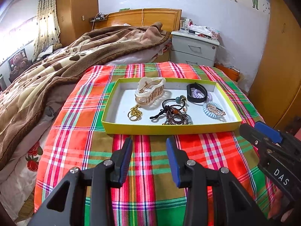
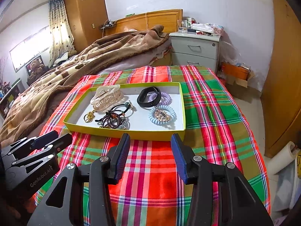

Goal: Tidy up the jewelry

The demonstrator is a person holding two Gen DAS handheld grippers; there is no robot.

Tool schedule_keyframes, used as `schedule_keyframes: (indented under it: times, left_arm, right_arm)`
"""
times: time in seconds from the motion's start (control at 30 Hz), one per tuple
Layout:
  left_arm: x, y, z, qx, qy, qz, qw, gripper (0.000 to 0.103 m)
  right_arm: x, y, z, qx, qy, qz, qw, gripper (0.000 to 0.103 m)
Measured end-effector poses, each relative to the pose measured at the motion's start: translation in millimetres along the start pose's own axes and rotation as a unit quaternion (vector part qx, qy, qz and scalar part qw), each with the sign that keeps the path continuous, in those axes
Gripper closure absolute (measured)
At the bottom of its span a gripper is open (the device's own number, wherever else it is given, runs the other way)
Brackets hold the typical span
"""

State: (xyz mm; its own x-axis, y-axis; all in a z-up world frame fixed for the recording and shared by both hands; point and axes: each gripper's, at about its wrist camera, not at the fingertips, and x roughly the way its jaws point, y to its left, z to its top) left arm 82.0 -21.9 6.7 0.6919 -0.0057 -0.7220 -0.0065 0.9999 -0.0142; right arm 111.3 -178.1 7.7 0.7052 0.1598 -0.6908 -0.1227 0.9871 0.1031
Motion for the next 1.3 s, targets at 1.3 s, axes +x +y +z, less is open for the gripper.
schedule_keyframes:
  times: [1.3]
  left_arm:
    - [-2.7, 2.4, -2.4, 0.001, 0.001, -0.002, 1.0, 0.064]
  right_arm:
    - [-1.1, 2.5, 0.8, 0.006, -0.003, 0.0, 1.0, 0.057]
